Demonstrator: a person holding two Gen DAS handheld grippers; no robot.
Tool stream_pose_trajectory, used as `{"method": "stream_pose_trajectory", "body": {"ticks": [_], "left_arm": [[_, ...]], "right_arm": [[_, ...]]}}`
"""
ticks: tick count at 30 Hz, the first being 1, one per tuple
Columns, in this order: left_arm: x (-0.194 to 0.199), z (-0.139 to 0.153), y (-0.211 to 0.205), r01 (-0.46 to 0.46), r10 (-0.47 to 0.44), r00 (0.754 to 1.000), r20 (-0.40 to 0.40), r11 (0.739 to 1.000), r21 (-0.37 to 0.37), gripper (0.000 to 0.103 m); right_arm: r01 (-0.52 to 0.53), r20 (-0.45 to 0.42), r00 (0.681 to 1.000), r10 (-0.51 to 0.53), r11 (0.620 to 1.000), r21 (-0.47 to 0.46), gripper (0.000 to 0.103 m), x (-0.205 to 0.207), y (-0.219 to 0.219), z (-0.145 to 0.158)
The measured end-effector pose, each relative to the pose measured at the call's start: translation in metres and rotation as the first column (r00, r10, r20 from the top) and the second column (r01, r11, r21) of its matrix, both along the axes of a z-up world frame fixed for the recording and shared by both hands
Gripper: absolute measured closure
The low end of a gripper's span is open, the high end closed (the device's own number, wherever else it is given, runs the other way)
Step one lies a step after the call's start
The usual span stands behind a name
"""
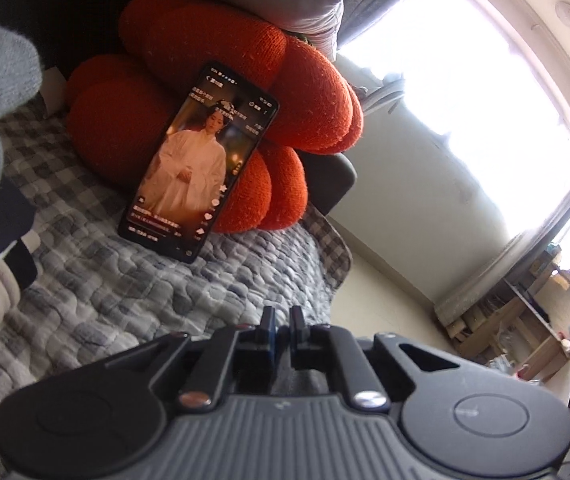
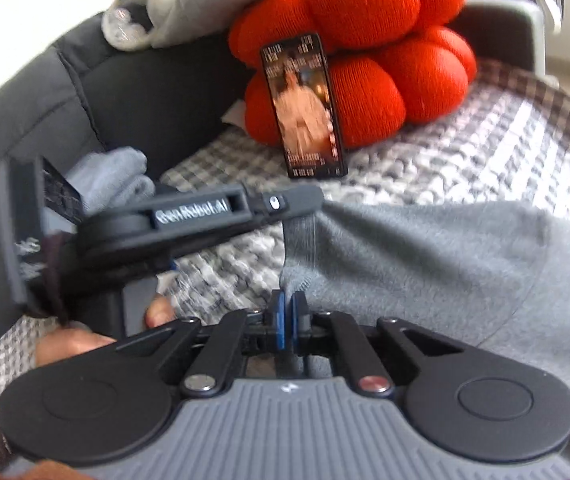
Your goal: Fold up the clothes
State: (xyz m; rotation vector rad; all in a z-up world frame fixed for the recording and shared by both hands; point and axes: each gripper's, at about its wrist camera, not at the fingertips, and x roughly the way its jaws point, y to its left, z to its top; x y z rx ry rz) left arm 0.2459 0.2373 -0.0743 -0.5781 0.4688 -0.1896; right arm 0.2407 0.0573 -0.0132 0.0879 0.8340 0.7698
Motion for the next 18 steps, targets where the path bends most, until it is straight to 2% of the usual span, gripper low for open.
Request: {"method": "stream_pose_trajectory", "body": {"ticks": [2, 4, 6, 9, 13, 18], "left_arm": [[0.000, -0.001, -0.002, -0.007, 0.008, 1.000, -0.020, 1.000, 0.030, 0.089], [0.002, -0.004, -0.002, -0.009, 0.010, 0.999, -0.039, 0.999, 0.038, 0.075], [0.003, -0.006, -0.002, -0.011, 0.013, 0.998, -0.054, 0.999, 0.047, 0.071], [0.005, -0.008, -0.006, -0.009, 0.015, 0.997, -0.073, 0.997, 0.077, 0.069], [0.008, -0.013, -0.014, 0.000, 0.014, 0.994, -0.109, 0.992, 0.124, 0.069], [0.010, -0.017, -0.021, 0.004, 0.019, 0.991, -0.132, 0.986, 0.169, 0.071]], "right_arm": [[-0.008, -0.026, 1.000, 0.008, 1.000, 0.001, 0.091, 0.002, 0.001, -0.007], [-0.025, -0.066, 0.997, 0.027, 0.999, 0.028, 0.088, 0.003, -0.003, -0.011], [-0.031, -0.059, 0.998, 0.033, 0.999, 0.043, 0.086, 0.002, -0.011, -0.006], [0.010, 0.010, 1.000, -0.010, 0.999, 0.047, 0.051, 0.000, -0.034, 0.010], [0.127, 0.076, 0.989, -0.127, 0.992, 0.006, 0.051, 0.013, -0.070, 0.025], [0.267, 0.165, 0.954, -0.251, 0.960, -0.081, 0.051, 0.040, -0.108, 0.028]]}}
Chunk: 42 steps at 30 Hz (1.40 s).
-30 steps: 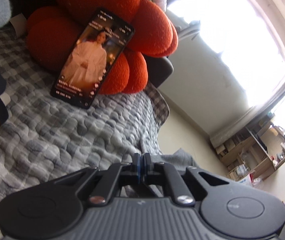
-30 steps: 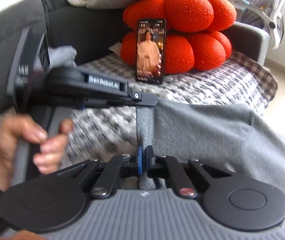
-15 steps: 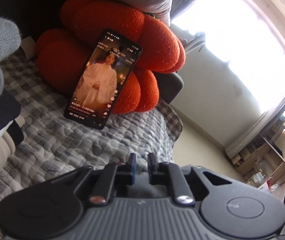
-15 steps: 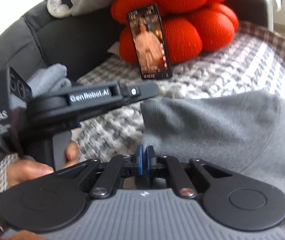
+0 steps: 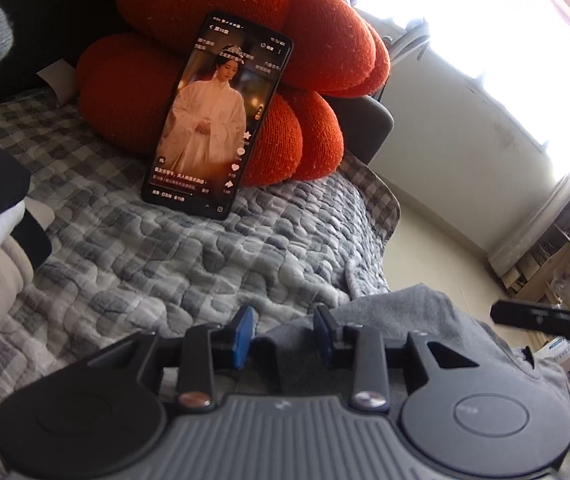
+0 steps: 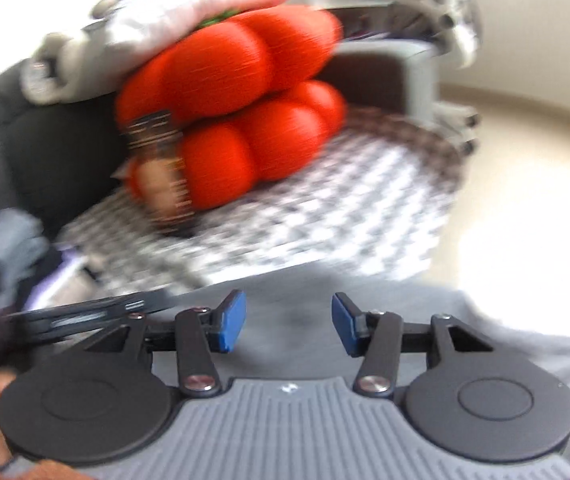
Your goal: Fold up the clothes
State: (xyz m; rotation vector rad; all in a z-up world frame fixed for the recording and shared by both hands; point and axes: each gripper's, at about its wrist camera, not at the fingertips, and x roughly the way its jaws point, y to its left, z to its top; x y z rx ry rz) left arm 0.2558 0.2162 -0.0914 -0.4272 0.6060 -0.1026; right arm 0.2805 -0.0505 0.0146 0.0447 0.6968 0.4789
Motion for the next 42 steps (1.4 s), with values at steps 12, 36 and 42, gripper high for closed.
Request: {"method": "stream_pose_trajectory", "body": {"ticks": [12, 36, 42], "left_arm": [[-0.002, -0.002, -0.007, -0.045, 0.041, 0.998, 0.046, 0.996, 0.079, 0.100], [-0.051, 0.017, -0.008, -0.020, 0.003, 0.989, -0.146, 0.992, -0.121, 0.062], [-0.073, 0.012, -0.003, -0.021, -0.035, 0.980, -0.196, 0.962, -0.274, 0.064]], "right_arm": [[0.161, -0.052, 0.985, -0.166, 0.984, -0.079, 0.051, 0.052, -0.034, -0.053], [0.243, -0.037, 0.968, -0.248, 0.965, -0.103, 0.049, -0.081, -0.083, 0.006], [0.337, -0.066, 0.938, -0.342, 0.939, -0.074, 0.049, -0.116, -0.135, 0.008]]}}
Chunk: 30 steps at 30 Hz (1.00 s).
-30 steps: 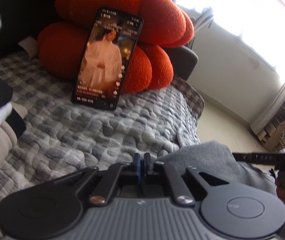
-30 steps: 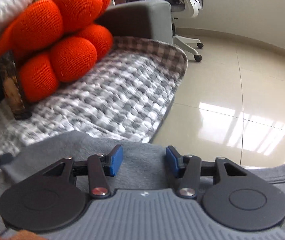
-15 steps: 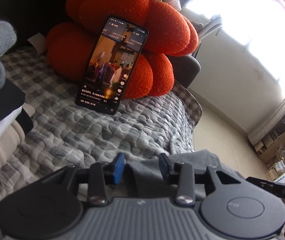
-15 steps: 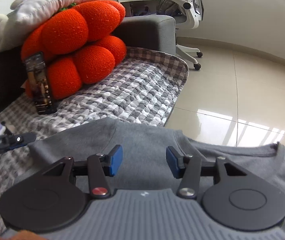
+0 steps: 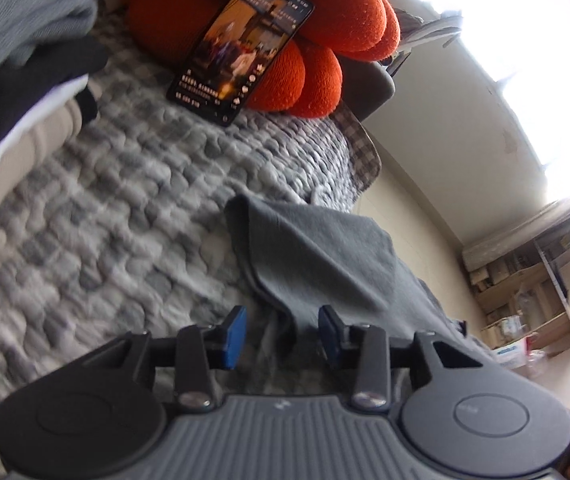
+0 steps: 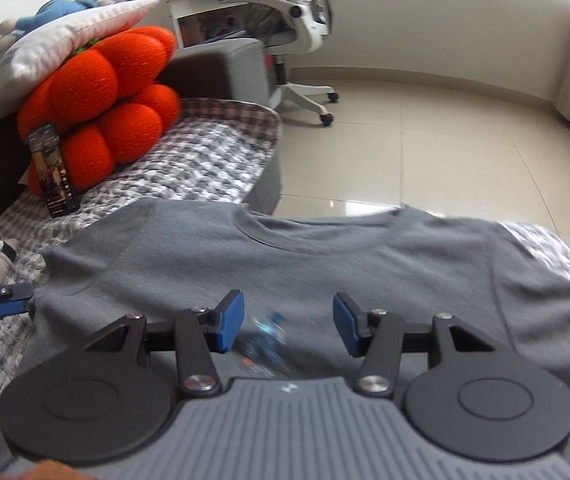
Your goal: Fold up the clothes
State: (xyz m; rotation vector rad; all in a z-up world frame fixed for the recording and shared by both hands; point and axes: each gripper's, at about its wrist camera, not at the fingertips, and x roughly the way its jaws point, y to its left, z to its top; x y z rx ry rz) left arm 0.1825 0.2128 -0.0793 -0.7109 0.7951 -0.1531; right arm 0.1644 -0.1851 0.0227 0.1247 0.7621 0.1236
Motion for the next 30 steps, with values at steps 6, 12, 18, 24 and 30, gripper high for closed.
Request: {"method": "stream_pose_trajectory", "body": {"ticks": [6, 12, 18, 24, 30], "left_arm": [[-0.017, 0.001, -0.004, 0.042, -0.045, 0.999, -0.018, 0.992, -0.118, 0.064], [-0.043, 0.002, -0.019, 0.137, -0.139, 0.990, -0.024, 0.988, -0.074, 0.064], [-0.070, -0.002, -0.032, 0.190, -0.191, 0.981, -0.036, 0.981, -0.023, 0.064], [-0.105, 0.002, -0.037, 0.252, -0.251, 0.967, -0.042, 0.967, 0.020, 0.064], [-0.148, 0.006, -0.032, 0.312, -0.309, 0.949, -0.058, 0.948, 0.059, 0.064]], "right_arm": [[0.105, -0.038, 0.994, -0.102, 0.993, 0.059, 0.049, -0.039, -0.050, -0.003], [0.159, -0.067, 0.986, -0.155, 0.985, 0.064, 0.050, -0.091, -0.088, -0.008], [0.220, -0.102, 0.972, -0.211, 0.972, 0.080, 0.049, -0.135, -0.113, -0.016], [0.233, -0.129, 0.966, -0.223, 0.970, 0.067, 0.050, -0.179, -0.125, -0.018], [0.223, -0.161, 0.965, -0.208, 0.972, 0.076, 0.053, -0.221, -0.136, -0.022]]}}
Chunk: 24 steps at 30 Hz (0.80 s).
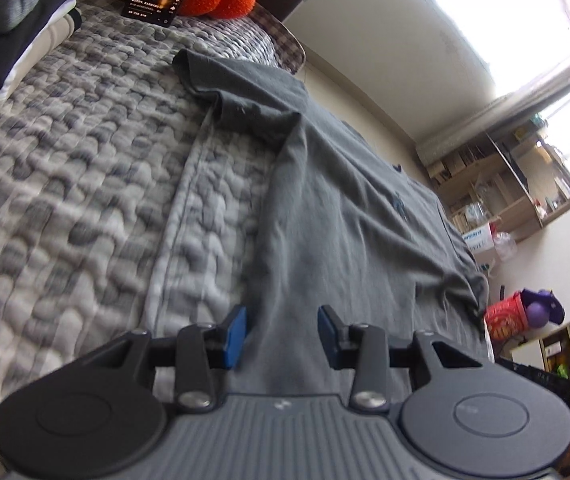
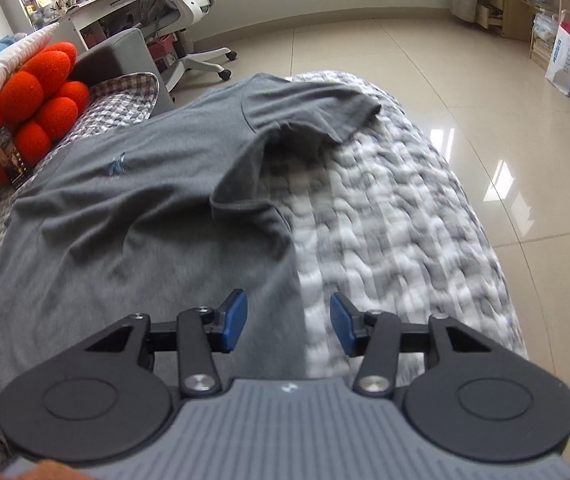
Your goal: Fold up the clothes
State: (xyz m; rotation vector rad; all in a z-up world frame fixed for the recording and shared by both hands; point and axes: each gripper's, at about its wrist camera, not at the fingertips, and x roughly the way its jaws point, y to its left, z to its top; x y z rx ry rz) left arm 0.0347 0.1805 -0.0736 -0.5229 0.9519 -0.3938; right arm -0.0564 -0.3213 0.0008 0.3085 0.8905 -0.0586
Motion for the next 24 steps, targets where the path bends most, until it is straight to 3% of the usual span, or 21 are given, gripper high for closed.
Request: {"method": "stream_pose_trajectory", "body": {"ticks": [8, 18, 20, 22, 24], "left_arm": [[-0.051, -0.006, 0.021, 0.031, -0.031, 0.999, -0.019, 0.999, -0.008, 0.064], [-0.089, -0.013, 0.029, 0.068, -0.067, 0.997, -0.046, 0.997, 0.025, 0.065], [-0.092, -0.015, 0.025, 0.076, -0.074, 0.996, -0.043, 0.996, 0.039, 0.073], [-0.094, -0.016, 0.022, 0.076, -0.073, 0.996, -0.043, 0.996, 0.051, 0.096], [-0.097, -0.014, 0.022, 0.066, -0.064, 0.997, -0.039, 0.997, 0.050, 0.098]], "right_arm": [[-0.011, -0.044, 0.999, 0.013, 0.999, 0.040, 0.055, -0.041, -0.009, -0.011], [-0.046, -0.032, 0.998, 0.051, 0.990, 0.131, 0.068, -0.078, -0.011, -0.014], [-0.060, -0.031, 0.997, 0.065, 0.987, 0.149, 0.077, -0.084, -0.010, -0.016], [-0.071, -0.030, 0.997, 0.077, 0.983, 0.170, 0.097, -0.089, -0.008, -0.018], [-0.066, -0.014, 0.997, 0.070, 0.980, 0.190, 0.098, -0.095, -0.009, -0.016]]}}
